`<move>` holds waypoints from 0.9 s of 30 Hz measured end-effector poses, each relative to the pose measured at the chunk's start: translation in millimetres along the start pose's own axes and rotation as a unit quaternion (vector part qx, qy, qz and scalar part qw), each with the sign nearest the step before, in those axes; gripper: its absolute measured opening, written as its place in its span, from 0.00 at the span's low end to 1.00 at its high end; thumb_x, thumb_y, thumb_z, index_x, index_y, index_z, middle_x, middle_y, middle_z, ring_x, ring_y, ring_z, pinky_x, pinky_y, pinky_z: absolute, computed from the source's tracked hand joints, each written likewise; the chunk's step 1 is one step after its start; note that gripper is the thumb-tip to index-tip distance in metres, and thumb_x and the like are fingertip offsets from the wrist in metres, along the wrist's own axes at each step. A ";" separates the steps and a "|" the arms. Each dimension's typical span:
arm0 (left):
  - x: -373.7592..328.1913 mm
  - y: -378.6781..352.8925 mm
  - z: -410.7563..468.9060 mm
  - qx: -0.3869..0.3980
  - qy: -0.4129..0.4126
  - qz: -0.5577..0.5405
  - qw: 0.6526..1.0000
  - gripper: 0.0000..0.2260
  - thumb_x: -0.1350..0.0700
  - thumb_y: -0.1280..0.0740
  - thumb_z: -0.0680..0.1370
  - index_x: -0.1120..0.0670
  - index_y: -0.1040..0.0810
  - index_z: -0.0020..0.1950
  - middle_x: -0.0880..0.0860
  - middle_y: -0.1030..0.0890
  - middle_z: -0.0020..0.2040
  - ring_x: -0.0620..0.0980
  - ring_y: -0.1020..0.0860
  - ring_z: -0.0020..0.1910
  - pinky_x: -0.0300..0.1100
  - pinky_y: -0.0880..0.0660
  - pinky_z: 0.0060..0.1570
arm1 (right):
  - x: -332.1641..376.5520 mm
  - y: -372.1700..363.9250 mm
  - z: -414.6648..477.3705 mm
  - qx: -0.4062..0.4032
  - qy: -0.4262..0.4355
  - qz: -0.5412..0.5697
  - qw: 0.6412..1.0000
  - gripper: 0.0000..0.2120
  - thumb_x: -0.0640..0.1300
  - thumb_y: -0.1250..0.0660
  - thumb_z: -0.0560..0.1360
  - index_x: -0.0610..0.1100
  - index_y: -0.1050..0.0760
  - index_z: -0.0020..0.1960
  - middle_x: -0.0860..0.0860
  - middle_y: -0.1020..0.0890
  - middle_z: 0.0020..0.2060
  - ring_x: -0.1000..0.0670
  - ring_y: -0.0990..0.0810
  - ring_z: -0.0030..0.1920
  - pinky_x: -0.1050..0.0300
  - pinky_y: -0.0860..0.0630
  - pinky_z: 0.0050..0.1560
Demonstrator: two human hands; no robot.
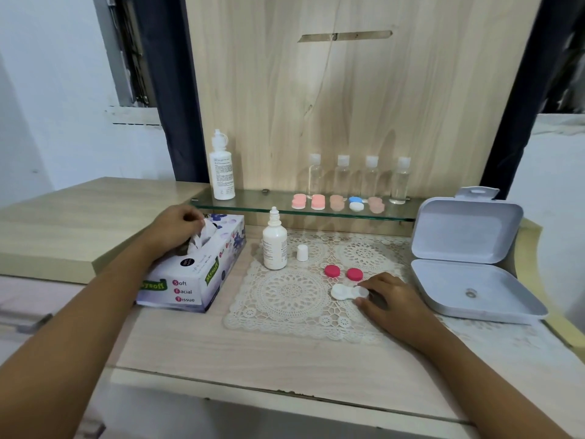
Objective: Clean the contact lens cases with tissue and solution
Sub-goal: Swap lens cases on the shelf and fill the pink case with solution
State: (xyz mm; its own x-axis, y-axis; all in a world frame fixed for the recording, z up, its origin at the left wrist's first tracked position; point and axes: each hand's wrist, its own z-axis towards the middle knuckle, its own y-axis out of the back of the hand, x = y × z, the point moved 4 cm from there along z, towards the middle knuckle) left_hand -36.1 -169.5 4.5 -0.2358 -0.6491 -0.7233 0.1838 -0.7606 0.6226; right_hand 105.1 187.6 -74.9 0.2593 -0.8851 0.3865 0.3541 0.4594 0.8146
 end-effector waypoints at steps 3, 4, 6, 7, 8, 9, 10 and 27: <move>-11.1 1.7 -5.3 -0.012 -0.016 -0.063 0.998 0.06 0.62 0.39 0.78 0.55 0.27 0.43 0.54 0.25 0.35 0.46 0.29 0.27 0.37 0.32 0.27 | -0.4 -0.1 -0.4 -0.001 -0.001 0.000 1.000 0.13 0.50 0.33 0.74 0.46 0.22 0.56 0.55 0.26 0.47 0.52 0.26 0.51 0.58 0.29 0.52; -14.0 0.1 -7.2 -0.009 -0.020 -0.075 0.997 0.06 0.61 0.40 0.79 0.55 0.28 0.44 0.54 0.26 0.34 0.45 0.30 0.24 0.35 0.33 0.23 | -0.5 -0.1 -0.5 -0.001 -0.002 0.000 1.000 0.13 0.50 0.33 0.74 0.46 0.22 0.56 0.55 0.26 0.47 0.52 0.26 0.51 0.58 0.29 0.52; -17.5 -3.7 -10.5 -0.018 -0.020 -0.095 0.995 0.05 0.59 0.42 0.81 0.54 0.29 0.46 0.53 0.27 0.33 0.47 0.31 0.23 0.32 0.36 0.18 | -0.4 -0.3 -0.6 0.000 -0.004 -0.001 1.000 0.14 0.50 0.33 0.74 0.46 0.22 0.56 0.54 0.25 0.48 0.52 0.26 0.51 0.59 0.30 0.52; -18.0 -4.9 -11.9 -0.027 -0.020 -0.112 0.993 0.05 0.59 0.42 0.81 0.53 0.30 0.46 0.52 0.27 0.33 0.48 0.32 0.24 0.33 0.37 0.18 | -0.3 -0.3 -0.4 -0.001 -0.005 0.000 1.000 0.14 0.50 0.33 0.74 0.46 0.22 0.56 0.54 0.24 0.48 0.52 0.26 0.51 0.59 0.30 0.52; -18.6 -5.6 -13.9 -0.033 -0.021 -0.136 0.990 0.07 0.58 0.43 0.81 0.51 0.30 0.45 0.53 0.27 0.34 0.48 0.32 0.26 0.35 0.36 0.19 | -0.3 -0.1 -0.4 -0.001 -0.006 0.000 1.000 0.14 0.50 0.33 0.74 0.46 0.22 0.57 0.53 0.24 0.48 0.52 0.26 0.51 0.59 0.30 0.52; -19.2 -6.6 -14.3 -0.036 -0.027 -0.159 0.986 0.08 0.57 0.43 0.81 0.49 0.30 0.44 0.55 0.26 0.36 0.49 0.31 0.27 0.38 0.34 0.22 | -0.3 -0.1 -0.2 0.001 -0.008 0.000 1.000 0.14 0.50 0.33 0.74 0.45 0.23 0.57 0.53 0.24 0.48 0.52 0.26 0.52 0.60 0.31 0.52; -20.5 -7.5 -14.3 -0.038 -0.036 -0.163 0.985 0.09 0.56 0.43 0.81 0.47 0.30 0.43 0.57 0.25 0.39 0.50 0.30 0.29 0.41 0.31 0.28 | -0.2 -0.1 -0.1 0.002 -0.008 -0.001 1.000 0.14 0.50 0.33 0.74 0.45 0.23 0.57 0.53 0.24 0.48 0.52 0.27 0.52 0.60 0.31 0.52; -113.5 -38.5 -53.3 -0.001 -0.130 -0.206 0.970 0.11 0.58 0.45 0.82 0.46 0.28 0.43 0.47 0.27 0.38 0.44 0.31 0.34 0.41 0.33 0.34 | 0.4 0.2 -1.2 0.006 -0.013 0.003 1.000 0.14 0.51 0.34 0.74 0.47 0.23 0.57 0.56 0.26 0.46 0.53 0.27 0.52 0.58 0.29 0.54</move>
State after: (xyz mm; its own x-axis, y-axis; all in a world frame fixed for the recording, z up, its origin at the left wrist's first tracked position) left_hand 34.5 -67.3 46.7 -0.5228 -0.2654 -0.8101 0.0246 -0.9546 0.2968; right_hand 106.4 187.5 -75.1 0.2381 -0.8841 0.4021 0.3417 0.4638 0.8174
